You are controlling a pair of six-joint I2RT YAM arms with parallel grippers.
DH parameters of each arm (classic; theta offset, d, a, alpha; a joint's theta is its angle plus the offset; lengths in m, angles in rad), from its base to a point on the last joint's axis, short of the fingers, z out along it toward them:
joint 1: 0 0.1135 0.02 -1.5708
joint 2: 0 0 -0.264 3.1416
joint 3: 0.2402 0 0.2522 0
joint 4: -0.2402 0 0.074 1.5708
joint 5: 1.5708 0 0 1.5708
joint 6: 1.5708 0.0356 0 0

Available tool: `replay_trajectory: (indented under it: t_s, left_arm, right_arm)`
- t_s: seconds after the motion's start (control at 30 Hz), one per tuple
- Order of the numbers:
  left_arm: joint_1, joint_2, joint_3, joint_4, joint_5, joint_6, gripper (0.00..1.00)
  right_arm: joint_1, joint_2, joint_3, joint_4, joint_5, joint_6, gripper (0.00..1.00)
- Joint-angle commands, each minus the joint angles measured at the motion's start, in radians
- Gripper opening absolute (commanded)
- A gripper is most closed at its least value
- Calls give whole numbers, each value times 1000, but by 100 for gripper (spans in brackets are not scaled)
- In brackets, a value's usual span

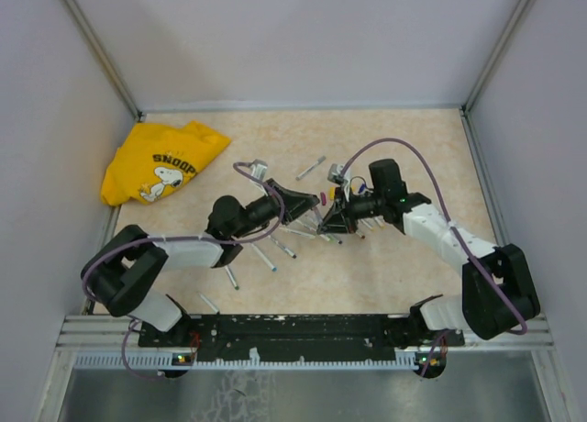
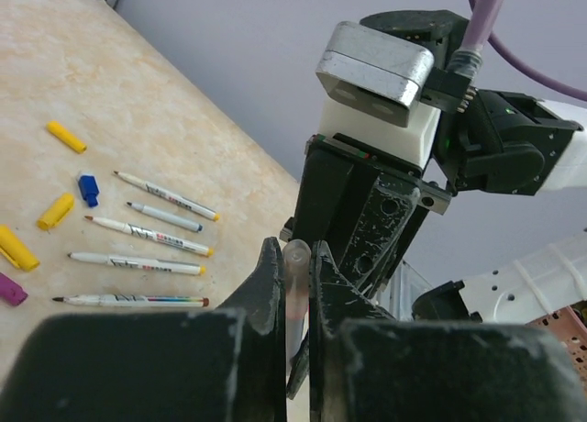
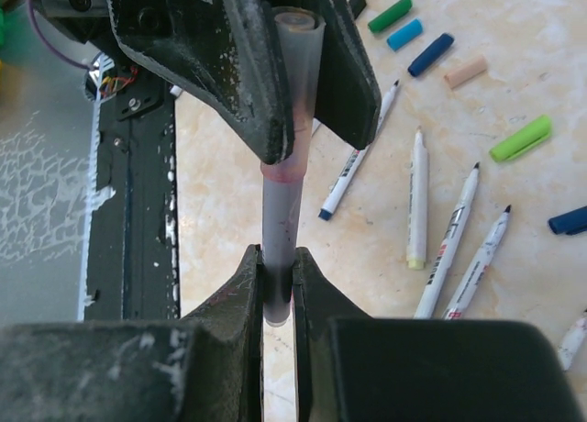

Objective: Open the pen caps
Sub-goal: Open the pen cap from the pen, then place the pen at the center of the board.

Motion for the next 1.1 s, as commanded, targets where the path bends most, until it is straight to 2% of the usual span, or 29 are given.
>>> replay_trajectory:
  t_s: [0.0,0.2,0.43,0.57,0.73,0.8,0.9,1.07]
  left_arm:
    - [101,-79,143,-140,-76,60,0]
    - [248,-69,285,-170,-130,-40,0]
    - [286,-119,285,-157,-141,-38,0]
    - [293,-182,175,-145,-73,-14,0]
    - [289,-228,11,-146,33,11,0]
    - [269,-233,-17,-217,15,69,0]
    - [169,-236,-47,-313,-143,215,0]
    - [-1,-189,-43,-329,-342,381,0]
  right_arm:
    - [-2,6,46,19,-34,-31,0]
    - [-2,20,55,19,-36,-14,0]
    - [-7,21,70,-14,16,-42,0]
    - [-56,9,120,-102,184,-104,0]
    - [-179,-48,137,-147,532,-191,0]
    - [-250,-68,132,-126,618,-184,0]
    - [-328,-61,129,-109,730,-187,0]
    - [-408,19,147,-103,813,-189,0]
